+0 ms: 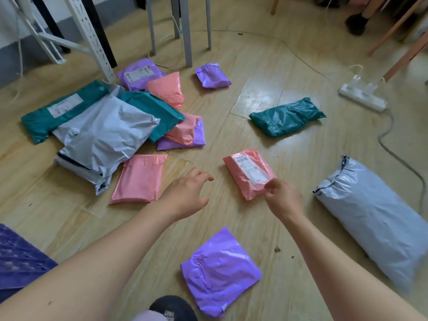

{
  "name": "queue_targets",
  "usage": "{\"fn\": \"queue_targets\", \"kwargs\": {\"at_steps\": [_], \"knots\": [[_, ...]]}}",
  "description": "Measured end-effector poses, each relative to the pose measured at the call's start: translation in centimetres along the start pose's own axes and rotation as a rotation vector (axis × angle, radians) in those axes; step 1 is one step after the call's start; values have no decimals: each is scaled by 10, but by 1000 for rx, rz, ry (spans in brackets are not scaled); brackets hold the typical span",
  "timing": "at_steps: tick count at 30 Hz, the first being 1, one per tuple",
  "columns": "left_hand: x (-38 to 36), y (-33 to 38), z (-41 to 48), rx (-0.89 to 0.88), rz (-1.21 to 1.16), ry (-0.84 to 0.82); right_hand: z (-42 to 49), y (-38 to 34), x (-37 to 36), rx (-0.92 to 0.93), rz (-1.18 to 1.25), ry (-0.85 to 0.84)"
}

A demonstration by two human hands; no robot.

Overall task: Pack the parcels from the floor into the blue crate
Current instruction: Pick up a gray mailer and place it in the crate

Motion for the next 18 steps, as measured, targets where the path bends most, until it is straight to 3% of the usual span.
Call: {"fn": "queue_targets", "kwargs": {"at_steps": [7, 11, 18], "knots": [[-29, 53, 59, -170, -27, -31, 50, 50, 14, -45, -338, 44], [-48, 71, 72, -224, 2, -66, 59, 84, 3, -69, -560, -105], [-65, 90, 73, -281, -11, -66, 69, 142, -3, -123, -604, -275]]}}
Point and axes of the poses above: each hand's wrist, its own z-axis towards the middle knuckle, its own x-axis out of the back of the hand, y = z × x, the point moved 2 cm from there along z, towards the middle knuckle, and after that the axes turned 9 degrees about y, right-handed, at the moved point
